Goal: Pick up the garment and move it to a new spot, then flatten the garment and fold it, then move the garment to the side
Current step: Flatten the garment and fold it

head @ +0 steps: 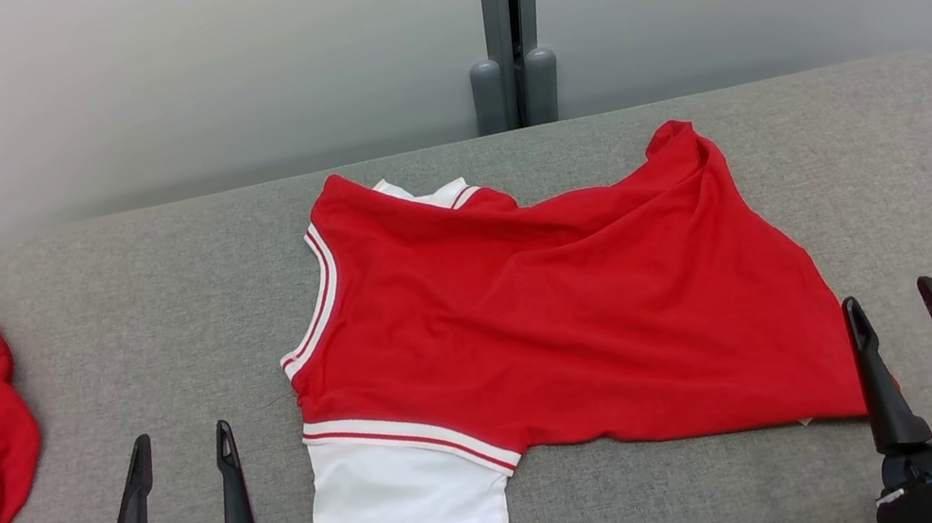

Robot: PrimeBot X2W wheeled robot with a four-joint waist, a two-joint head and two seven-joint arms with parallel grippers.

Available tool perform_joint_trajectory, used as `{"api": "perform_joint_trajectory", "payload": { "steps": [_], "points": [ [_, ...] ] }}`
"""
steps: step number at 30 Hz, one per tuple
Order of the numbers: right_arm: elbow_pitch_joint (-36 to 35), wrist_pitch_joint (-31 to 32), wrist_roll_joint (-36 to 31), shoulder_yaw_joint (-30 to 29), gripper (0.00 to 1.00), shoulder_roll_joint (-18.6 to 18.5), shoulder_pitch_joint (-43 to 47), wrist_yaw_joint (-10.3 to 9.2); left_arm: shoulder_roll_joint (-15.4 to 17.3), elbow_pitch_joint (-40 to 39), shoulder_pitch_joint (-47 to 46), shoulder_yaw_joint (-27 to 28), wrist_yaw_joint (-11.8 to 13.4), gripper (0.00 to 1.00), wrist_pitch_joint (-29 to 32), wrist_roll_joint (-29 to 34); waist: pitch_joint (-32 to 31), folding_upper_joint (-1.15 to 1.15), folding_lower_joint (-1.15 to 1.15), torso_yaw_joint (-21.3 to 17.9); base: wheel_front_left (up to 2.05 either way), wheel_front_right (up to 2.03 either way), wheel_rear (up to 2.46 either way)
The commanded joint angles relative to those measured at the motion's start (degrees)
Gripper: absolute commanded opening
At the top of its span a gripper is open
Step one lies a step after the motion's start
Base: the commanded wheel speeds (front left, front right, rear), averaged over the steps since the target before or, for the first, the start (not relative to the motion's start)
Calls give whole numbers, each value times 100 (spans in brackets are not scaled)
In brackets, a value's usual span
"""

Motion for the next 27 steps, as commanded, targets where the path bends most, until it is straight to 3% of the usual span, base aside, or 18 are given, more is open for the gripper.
{"api": "perform_joint_trajectory", "payload": {
  "steps": [1,12,27],
  "points": [
    [5,-18,8,-9,100,33,109,1,22,-32,63,38,25,100,-15,38,13,-1,0,-1,0,0,0],
    [303,-18,18,34,100,50,22,1,29,66,21,16,17,100,-15,0,55,-1,0,-78,0,0,0],
    [2096,-18,-32,-477,100,-90,-619,1,-19,1208,-170,-428,-123,100,-16,-200,371,-1,0,-183,0,0,0]
  ]
}}
